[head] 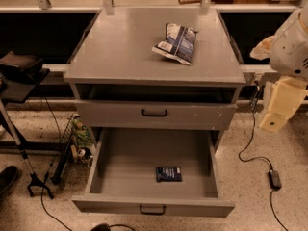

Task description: Pick rxbar blueberry from middle drawer and place on counter

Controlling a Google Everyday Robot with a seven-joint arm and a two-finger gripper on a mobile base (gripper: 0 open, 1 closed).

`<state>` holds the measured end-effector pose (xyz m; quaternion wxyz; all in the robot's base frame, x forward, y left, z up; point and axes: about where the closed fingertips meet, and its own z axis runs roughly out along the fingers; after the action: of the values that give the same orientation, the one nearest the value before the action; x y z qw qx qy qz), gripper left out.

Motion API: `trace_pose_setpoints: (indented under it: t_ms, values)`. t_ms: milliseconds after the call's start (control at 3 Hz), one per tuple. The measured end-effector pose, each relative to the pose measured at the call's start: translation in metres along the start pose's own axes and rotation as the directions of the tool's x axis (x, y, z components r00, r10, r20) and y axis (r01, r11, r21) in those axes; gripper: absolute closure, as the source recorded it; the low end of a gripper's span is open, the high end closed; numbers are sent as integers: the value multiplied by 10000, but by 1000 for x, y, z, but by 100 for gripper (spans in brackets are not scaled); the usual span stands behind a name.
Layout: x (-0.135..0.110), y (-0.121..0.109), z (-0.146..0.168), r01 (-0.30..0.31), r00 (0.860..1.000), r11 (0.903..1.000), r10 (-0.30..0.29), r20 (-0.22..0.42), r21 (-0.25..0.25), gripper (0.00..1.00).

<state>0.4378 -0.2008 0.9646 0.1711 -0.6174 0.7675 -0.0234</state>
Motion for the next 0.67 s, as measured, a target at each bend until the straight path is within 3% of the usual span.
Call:
trace_pose_setpoints:
  t_ms: [333,667]
  values:
    - [-19,22,37,369,9959,9989,-343,833,-293,0]
    - [-33,50,111,279,9909,9968,-177,1337,-749,0]
